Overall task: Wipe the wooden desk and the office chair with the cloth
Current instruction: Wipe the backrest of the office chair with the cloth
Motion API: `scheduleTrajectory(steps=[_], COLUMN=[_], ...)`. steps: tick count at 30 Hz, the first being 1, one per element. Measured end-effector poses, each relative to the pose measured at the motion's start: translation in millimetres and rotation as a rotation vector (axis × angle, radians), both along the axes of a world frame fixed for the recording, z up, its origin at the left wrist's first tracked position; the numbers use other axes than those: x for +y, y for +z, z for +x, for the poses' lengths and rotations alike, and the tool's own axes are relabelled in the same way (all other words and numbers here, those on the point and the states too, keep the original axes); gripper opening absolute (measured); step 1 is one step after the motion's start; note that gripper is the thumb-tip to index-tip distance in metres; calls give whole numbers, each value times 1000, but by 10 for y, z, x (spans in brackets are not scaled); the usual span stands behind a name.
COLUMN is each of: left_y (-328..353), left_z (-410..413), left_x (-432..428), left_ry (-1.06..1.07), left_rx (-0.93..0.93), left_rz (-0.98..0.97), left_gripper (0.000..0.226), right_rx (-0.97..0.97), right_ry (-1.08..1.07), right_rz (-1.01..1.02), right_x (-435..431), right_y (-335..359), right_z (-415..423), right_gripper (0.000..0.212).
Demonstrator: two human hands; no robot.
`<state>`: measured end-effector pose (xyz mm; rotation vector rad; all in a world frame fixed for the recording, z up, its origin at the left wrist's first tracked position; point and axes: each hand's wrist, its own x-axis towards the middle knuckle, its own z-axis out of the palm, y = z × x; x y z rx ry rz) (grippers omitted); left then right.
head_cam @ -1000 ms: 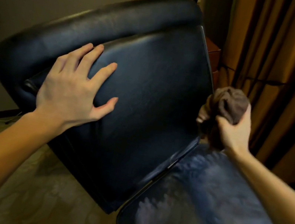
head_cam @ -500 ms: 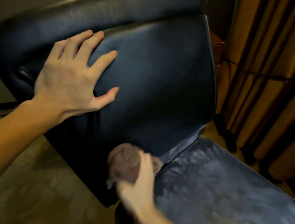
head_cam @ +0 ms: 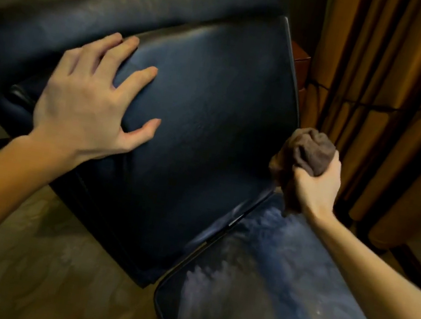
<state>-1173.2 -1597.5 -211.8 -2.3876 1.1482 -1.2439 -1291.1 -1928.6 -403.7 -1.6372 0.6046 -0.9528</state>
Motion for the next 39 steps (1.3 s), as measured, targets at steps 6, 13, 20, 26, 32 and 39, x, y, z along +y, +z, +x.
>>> scheduleTrajectory(steps=[6, 13, 20, 26, 32, 39], left_y=[-29, 4, 65, -679, -653, -699], left_z=[85, 102, -153, -623, -635, -420], left_x=[-5, -53, -22, 12, -22, -118], left_ry=[-4, -10, -26, -174, -78, -77], left_rx=[-12, -15, 35, 152, 120, 69], left_rz=[1, 6, 65, 595, 629, 663], left_gripper=[71, 71, 68, 73, 73, 77], right_rx=[19, -105, 141, 0, 13, -9], right_ry=[30, 298, 613, 218, -85, 32], right_rz=[160, 27, 271, 365, 348, 400], right_x=[-112, 1537, 2201, 1428, 560, 208], right_y=[-371, -422, -747, -350, -253, -389], right_z=[501, 168, -560, -668, -357, 322], right_gripper=[80, 27, 42, 42, 67, 73])
